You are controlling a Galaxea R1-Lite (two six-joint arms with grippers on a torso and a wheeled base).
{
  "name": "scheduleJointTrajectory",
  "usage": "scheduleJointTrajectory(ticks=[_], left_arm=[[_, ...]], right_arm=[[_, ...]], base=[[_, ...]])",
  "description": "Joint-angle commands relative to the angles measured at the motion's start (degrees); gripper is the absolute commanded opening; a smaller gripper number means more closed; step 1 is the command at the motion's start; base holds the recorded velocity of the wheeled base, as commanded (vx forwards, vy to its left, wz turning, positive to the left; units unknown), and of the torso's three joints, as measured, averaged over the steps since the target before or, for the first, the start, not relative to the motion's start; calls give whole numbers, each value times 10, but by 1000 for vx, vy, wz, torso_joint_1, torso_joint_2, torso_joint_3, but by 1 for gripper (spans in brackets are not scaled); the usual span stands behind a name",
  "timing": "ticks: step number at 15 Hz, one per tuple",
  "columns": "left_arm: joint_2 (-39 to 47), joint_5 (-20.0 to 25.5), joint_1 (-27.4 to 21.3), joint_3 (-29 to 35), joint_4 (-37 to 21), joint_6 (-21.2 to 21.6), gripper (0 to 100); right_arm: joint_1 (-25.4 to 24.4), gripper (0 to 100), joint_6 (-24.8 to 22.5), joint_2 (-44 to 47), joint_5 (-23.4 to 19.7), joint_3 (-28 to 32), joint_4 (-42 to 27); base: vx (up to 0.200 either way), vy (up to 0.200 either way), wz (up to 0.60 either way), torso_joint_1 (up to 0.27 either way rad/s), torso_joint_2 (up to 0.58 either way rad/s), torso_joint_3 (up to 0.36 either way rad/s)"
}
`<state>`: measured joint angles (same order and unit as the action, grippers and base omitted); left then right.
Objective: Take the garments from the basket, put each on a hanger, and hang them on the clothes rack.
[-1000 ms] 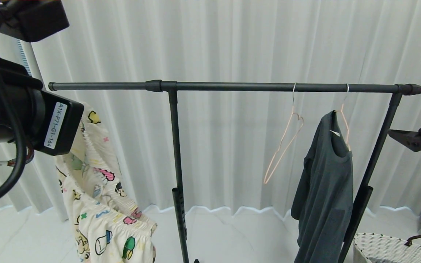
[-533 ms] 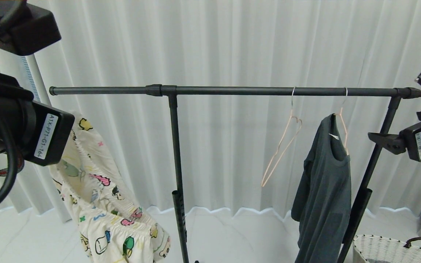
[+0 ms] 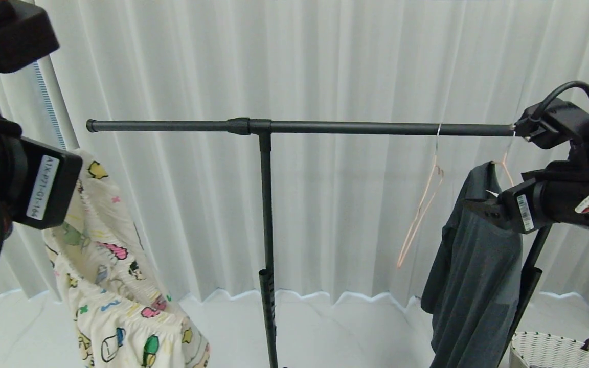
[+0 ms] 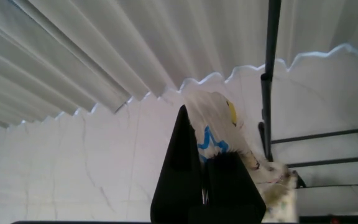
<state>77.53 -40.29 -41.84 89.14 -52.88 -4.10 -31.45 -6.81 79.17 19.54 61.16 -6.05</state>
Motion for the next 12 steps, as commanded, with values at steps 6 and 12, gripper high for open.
scheduleJointTrajectory(ticks=[6,12], left_arm=[[1,1,-3,1,1,0,0],[-8,1,-3,2,1,0,0]], right_arm=[[-2,100,65,96,2,38,35],[-2,100,167,216,41,120,25]], base=[[0,0,0,0,0,0],[0,0,0,0,0,0]])
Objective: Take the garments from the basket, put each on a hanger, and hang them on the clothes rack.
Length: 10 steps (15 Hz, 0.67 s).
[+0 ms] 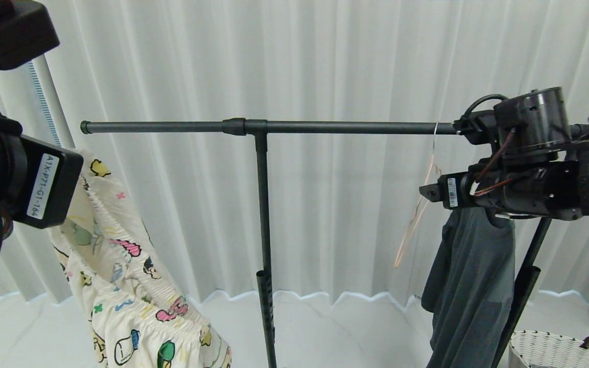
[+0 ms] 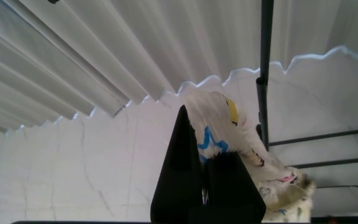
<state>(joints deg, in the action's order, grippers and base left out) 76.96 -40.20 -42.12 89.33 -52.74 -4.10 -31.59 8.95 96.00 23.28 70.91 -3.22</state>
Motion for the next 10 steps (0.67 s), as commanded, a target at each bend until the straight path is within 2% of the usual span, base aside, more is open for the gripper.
scheduleJointTrajectory(ticks=[1,3,5,6,8,10], left_arm=[[-1,0,-1,-1,0,0,0],[-1,0,-1,-2,0,0,0],[-1,0,-1,-2,0,-5,0],[-1,0,-1,-2,1,-7,0],[-1,0,-1,-7,1,-7,0],[-1,0,-1,-8,1,-8,0]], right_arm=[[-1,100,24,62,4,40,-14],[-6,100,61,96,19,73,-54],[-4,100,110,146,55,122,-79],[-1,100,125,160,64,143,-113],[-1,100,162,172,83,166,-159],[-1,100,184,169,95,165,-189]], base=[[0,0,0,0,0,0],[0,0,0,0,0,0],[0,0,0,0,0,0],[0,0,0,0,0,0],[0,0,0,0,0,0],[0,0,0,0,0,0]])
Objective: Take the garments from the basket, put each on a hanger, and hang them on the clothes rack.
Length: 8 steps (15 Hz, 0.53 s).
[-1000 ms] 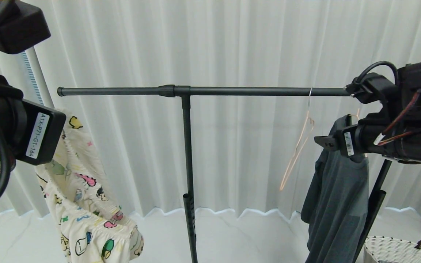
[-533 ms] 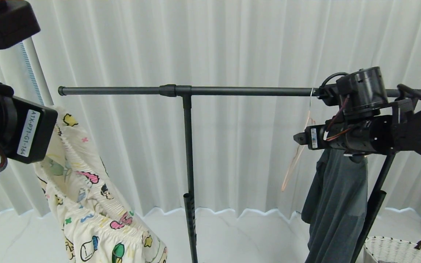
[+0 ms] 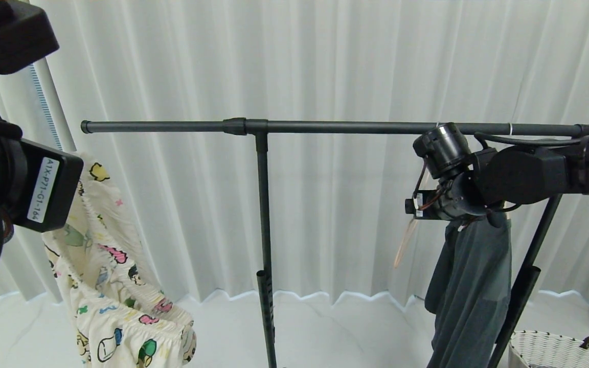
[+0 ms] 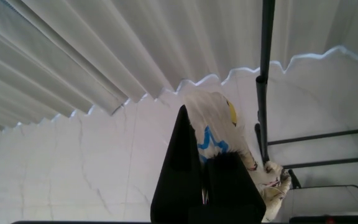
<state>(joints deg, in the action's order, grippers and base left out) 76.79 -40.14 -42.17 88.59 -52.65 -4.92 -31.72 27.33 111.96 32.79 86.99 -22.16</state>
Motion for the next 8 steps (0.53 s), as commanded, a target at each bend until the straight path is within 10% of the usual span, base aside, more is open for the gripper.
scheduleJointTrajectory(ticks=[1,8], left_arm=[[0,0,0,-1,0,0,0],[-1,0,-4,-5,14,0,0]], right_arm=[[7,100,18,6,11,4,-14],[26,100,12,-7,4,4,-38]], base=[[0,0,0,0,0,0],[0,0,0,0,0,0]])
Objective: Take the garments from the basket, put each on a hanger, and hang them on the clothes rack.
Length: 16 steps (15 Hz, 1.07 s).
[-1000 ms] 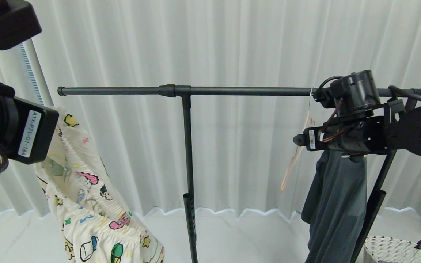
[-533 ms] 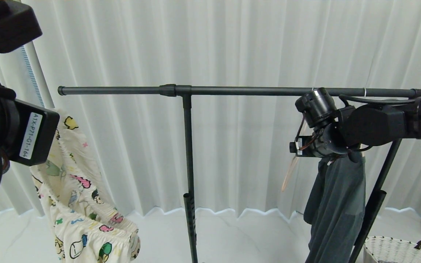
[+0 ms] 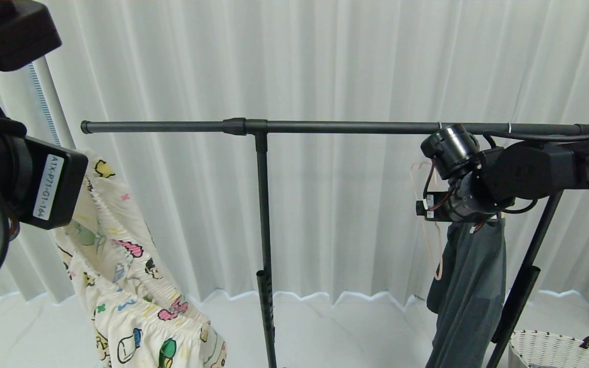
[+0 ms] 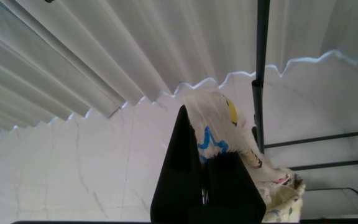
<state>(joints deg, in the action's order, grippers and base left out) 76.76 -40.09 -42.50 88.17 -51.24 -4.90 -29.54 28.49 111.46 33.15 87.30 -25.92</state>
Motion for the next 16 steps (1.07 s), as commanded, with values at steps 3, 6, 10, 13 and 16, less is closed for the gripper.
scheduleJointTrajectory(ticks=[3,6,10,13,16], left_arm=[[-3,-1,0,0,0,1,0],[-3,-2,0,0,0,2,0],[-3,-5,0,1,0,2,0],[-1,-6,0,1,0,2,0],[-1,-6,0,1,0,2,0]], right_arm=[[37,100,-38,7,-59,-1,1],[54,100,-54,13,-84,-1,2],[69,0,-54,19,-102,-7,4],[71,0,-55,16,-113,-6,10],[70,0,-55,2,-113,-6,13]], base=[[0,0,0,0,0,0],[0,0,0,0,0,0],[0,0,0,0,0,0],[0,0,0,0,0,0],[0,0,0,0,0,0]])
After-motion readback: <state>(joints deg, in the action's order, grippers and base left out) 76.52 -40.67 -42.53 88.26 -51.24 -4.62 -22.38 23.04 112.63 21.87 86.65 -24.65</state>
